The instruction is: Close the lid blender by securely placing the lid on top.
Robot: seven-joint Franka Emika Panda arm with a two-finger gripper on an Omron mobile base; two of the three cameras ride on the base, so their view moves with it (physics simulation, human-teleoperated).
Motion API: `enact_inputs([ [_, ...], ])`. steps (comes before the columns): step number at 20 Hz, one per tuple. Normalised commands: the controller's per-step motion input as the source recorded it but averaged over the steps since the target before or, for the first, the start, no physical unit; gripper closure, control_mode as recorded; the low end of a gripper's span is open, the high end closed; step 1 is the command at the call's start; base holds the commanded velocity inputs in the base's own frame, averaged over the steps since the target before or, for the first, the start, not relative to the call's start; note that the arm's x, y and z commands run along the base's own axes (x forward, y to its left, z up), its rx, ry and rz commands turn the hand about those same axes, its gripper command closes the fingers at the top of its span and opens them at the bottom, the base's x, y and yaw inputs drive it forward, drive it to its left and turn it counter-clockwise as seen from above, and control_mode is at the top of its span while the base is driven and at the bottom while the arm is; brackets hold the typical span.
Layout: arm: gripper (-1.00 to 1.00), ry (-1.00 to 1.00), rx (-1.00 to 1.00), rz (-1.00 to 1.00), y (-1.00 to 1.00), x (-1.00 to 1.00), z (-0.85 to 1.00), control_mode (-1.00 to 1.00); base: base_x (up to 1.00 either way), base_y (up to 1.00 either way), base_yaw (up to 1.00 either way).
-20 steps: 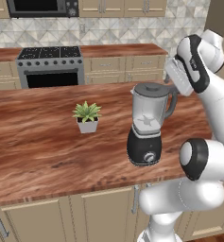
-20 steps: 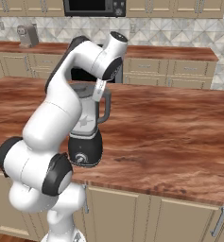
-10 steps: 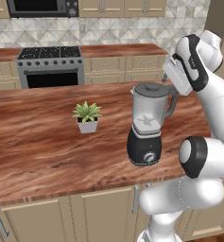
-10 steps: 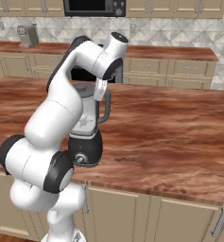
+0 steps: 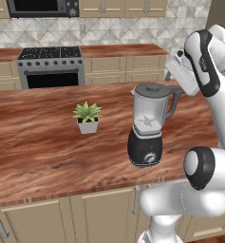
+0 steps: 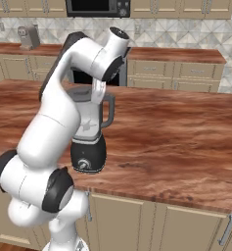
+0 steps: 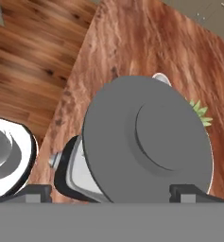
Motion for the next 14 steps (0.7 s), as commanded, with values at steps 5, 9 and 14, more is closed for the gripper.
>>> enact_inputs([
  [5,-1.00,-0.12,0.00,0.00,0.30,-0.87,0.00,-1.00,0.00,0.00,0.00],
  [9,-1.00,-0.14,0.00,0.00,0.27,-1.00,0.06,-1.00,0.00,0.00,0.00],
  [14,-1.00,-0.14,0.00,0.00,0.23,-1.00,0.15,-1.00,0.00,0.00,0.00],
])
